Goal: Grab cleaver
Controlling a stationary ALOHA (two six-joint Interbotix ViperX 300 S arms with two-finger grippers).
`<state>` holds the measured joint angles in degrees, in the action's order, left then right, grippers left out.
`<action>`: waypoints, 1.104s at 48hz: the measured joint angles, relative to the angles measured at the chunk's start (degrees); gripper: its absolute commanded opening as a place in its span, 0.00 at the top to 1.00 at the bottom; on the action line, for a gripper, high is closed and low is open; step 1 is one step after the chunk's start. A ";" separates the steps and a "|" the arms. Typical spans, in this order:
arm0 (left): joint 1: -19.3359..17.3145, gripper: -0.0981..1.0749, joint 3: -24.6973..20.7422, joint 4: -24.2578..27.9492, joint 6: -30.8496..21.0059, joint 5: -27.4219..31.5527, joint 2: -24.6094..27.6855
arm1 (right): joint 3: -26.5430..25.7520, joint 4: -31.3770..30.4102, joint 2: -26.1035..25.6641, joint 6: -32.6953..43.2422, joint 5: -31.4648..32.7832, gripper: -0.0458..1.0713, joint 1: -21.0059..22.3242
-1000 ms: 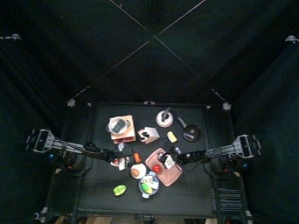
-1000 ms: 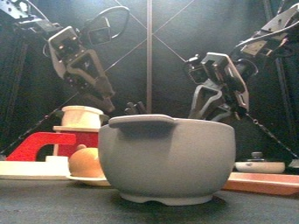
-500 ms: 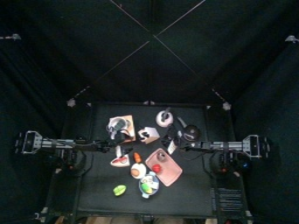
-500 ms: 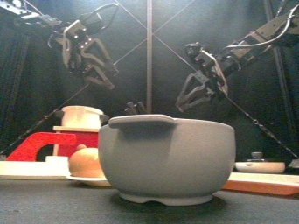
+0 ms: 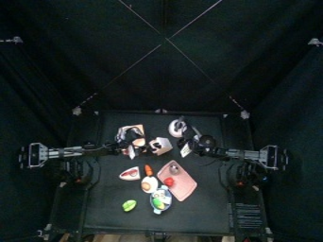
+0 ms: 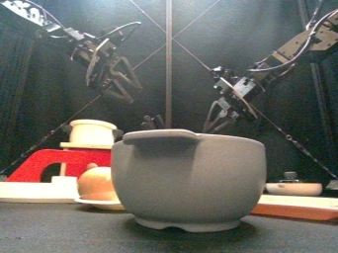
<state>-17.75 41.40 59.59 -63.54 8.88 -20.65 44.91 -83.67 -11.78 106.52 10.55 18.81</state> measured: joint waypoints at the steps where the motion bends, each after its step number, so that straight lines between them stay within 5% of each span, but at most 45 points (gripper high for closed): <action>1: -0.35 0.10 -0.26 0.26 0.00 0.00 0.53 | -0.26 0.00 0.18 -0.09 0.00 0.42 0.00; 34: -3.69 0.12 -3.16 3.16 0.00 -1.32 10.20 | -2.29 0.18 4.13 -0.09 0.00 0.42 0.00; 53: -3.69 0.48 -3.96 3.25 -0.09 -1.49 11.69 | -2.29 0.09 4.22 -0.09 0.00 0.42 0.00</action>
<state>-21.45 37.44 62.84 -63.63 7.38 -8.96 42.63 -83.58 -7.56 106.44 10.55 18.81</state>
